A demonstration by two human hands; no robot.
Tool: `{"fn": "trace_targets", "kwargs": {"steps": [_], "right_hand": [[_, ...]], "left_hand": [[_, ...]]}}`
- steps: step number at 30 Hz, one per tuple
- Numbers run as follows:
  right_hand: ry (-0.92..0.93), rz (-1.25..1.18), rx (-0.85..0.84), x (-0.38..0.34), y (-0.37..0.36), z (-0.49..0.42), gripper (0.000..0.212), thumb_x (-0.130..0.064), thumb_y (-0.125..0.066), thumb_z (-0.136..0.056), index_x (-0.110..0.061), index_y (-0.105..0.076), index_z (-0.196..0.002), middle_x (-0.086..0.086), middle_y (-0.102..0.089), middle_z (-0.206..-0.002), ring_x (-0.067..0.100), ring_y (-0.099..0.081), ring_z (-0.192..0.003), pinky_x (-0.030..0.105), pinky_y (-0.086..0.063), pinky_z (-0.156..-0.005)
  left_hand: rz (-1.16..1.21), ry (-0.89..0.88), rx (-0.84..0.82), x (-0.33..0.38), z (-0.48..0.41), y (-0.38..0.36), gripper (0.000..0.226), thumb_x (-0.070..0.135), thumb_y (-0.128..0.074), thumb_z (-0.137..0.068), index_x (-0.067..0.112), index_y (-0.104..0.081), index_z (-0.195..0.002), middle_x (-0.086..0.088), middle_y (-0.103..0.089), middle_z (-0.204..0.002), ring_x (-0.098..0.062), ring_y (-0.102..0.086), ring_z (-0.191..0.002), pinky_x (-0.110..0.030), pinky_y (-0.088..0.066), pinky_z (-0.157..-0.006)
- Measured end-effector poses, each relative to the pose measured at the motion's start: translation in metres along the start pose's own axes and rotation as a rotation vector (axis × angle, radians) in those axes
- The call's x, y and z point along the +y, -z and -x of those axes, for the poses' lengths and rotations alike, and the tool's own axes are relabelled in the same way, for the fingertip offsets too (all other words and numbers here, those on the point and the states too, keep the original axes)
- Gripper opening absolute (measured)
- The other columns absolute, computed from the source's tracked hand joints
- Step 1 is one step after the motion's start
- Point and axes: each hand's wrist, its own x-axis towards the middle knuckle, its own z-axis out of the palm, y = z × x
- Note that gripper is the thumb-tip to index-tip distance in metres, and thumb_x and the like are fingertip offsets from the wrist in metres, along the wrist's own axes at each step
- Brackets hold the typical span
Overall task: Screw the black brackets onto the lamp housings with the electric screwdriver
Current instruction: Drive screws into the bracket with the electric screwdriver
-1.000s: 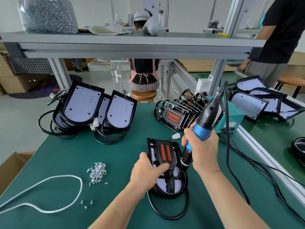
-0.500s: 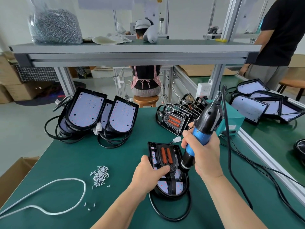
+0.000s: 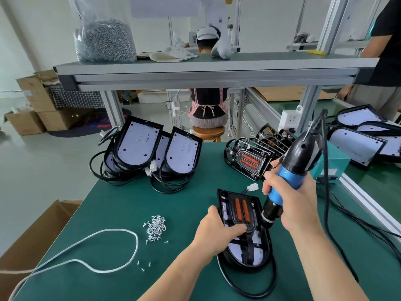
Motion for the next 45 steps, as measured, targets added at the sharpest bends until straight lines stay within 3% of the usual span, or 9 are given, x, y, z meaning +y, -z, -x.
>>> {"fn": "trace_targets", "kwargs": {"steps": [7, 12, 16, 19, 24, 32, 37, 41, 45], "right_hand": [[0.037, -0.117, 0.06, -0.018, 0.003, -0.004, 0.022, -0.005, -0.07, -0.075, -0.024, -0.064, -0.085, 0.001, -0.052, -0.067, 0.022, -0.049, -0.052, 0.027, -0.047, -0.058], [0.04, -0.206, 0.179, -0.022, -0.002, 0.003, 0.018, -0.002, -0.065, -0.08, -0.017, -0.058, -0.088, 0.0, -0.051, -0.067, 0.021, -0.05, -0.053, 0.028, -0.046, -0.058], [0.056, -0.231, 0.265, -0.026, -0.003, 0.006, 0.016, -0.005, -0.065, -0.082, -0.018, -0.057, -0.089, -0.003, -0.053, -0.067, 0.02, -0.052, -0.055, 0.028, -0.048, -0.061], [0.064, -0.28, 0.307, -0.028, -0.005, 0.008, 0.017, -0.006, -0.065, -0.083, -0.019, -0.056, -0.087, -0.003, -0.054, -0.071, 0.018, -0.052, -0.056, 0.028, -0.048, -0.062], [0.066, -0.284, 0.327, -0.028, -0.014, 0.009, 0.018, -0.001, -0.063, -0.085, -0.016, -0.054, -0.089, -0.002, -0.052, -0.069, 0.02, -0.052, -0.057, 0.028, -0.047, -0.061], [0.056, -0.27, 0.348, -0.032, -0.021, 0.022, 0.02, -0.001, -0.062, -0.085, -0.009, -0.05, -0.099, -0.003, -0.052, -0.067, 0.019, -0.051, -0.057, 0.029, -0.046, -0.061], [0.035, -0.31, 0.373, -0.038, -0.023, 0.032, 0.025, -0.006, -0.064, -0.084, -0.009, -0.05, -0.103, -0.003, -0.051, -0.068, 0.018, -0.051, -0.057, 0.03, -0.047, -0.061], [0.024, -0.35, 0.363, -0.046, -0.027, 0.04, 0.024, -0.007, -0.063, -0.085, -0.009, -0.05, -0.104, -0.002, -0.049, -0.069, 0.017, -0.051, -0.057, 0.028, -0.047, -0.06], [0.017, -0.387, 0.347, -0.054, -0.028, 0.045, 0.022, -0.007, -0.062, -0.085, -0.01, -0.048, -0.101, -0.001, -0.048, -0.072, 0.016, -0.05, -0.057, 0.027, -0.047, -0.06]], "left_hand": [[-0.071, 0.002, 0.02, -0.014, 0.026, 0.002, 0.055, 0.056, -0.074, -0.071, 0.016, -0.047, -0.099, -0.001, -0.068, -0.097, -0.022, -0.063, -0.086, -0.04, -0.054, -0.081], [-0.135, -0.072, 0.08, -0.018, 0.037, 0.014, 0.069, 0.076, -0.061, -0.068, 0.022, -0.051, -0.111, 0.01, -0.067, -0.09, -0.004, -0.061, -0.085, -0.026, -0.051, -0.077], [-0.316, -0.222, 0.3, -0.039, 0.029, 0.076, 0.008, 0.037, -0.067, -0.087, 0.031, -0.062, -0.087, 0.009, -0.059, -0.075, -0.008, -0.055, -0.076, -0.023, -0.045, -0.072], [-0.567, -0.195, 0.264, -0.062, 0.025, 0.122, 0.019, 0.018, -0.065, -0.085, 0.035, -0.06, -0.076, 0.014, -0.062, -0.079, -0.013, -0.051, -0.09, -0.025, -0.043, -0.077], [-0.746, -0.204, 0.187, -0.077, 0.022, 0.128, 0.016, 0.03, -0.069, -0.084, 0.038, -0.055, -0.081, 0.021, -0.061, -0.084, -0.008, -0.046, -0.097, -0.027, -0.031, -0.084], [-0.851, -0.365, 0.17, -0.076, 0.023, 0.122, 0.011, 0.024, -0.06, -0.091, 0.028, -0.058, -0.082, 0.016, -0.06, -0.087, -0.01, -0.047, -0.092, -0.027, -0.035, -0.086], [-0.201, -0.399, 0.062, -0.05, 0.047, 0.095, 0.02, 0.01, -0.069, -0.084, 0.025, -0.059, -0.075, 0.008, -0.063, -0.071, -0.004, -0.054, -0.064, -0.02, -0.046, -0.065], [0.362, -0.329, -0.112, -0.027, 0.067, 0.057, 0.021, 0.019, -0.078, -0.073, 0.028, -0.069, -0.089, -0.001, -0.072, -0.079, -0.011, -0.06, -0.072, -0.019, -0.049, -0.071], [0.544, -0.313, -0.151, -0.021, 0.074, 0.04, 0.026, 0.013, -0.081, -0.072, 0.026, -0.071, -0.092, -0.009, -0.073, -0.085, -0.018, -0.065, -0.081, -0.021, -0.054, -0.078]]}}
